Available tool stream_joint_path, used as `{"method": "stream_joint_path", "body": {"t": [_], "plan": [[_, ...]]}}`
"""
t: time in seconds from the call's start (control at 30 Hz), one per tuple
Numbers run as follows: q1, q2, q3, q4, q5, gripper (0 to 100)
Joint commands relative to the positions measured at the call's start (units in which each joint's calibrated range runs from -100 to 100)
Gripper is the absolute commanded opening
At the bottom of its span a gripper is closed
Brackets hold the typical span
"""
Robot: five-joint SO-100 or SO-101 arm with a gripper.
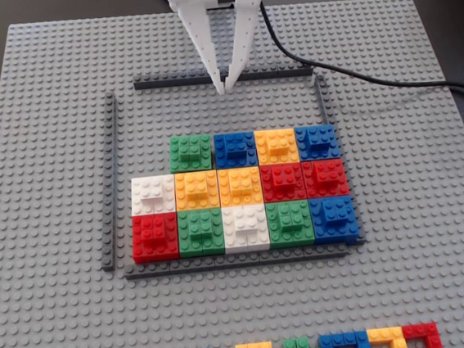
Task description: Grab the cube and place it into the grid
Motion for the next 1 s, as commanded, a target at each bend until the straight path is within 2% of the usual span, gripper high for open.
{"method": "stream_joint_path", "body": {"t": [0.0, 0.97], "plan": [[0.6, -2.0, 0.5, 2.2, 0.2, 0], [0.6, -2.0, 0.5, 5.5, -1.7, 0]]}}
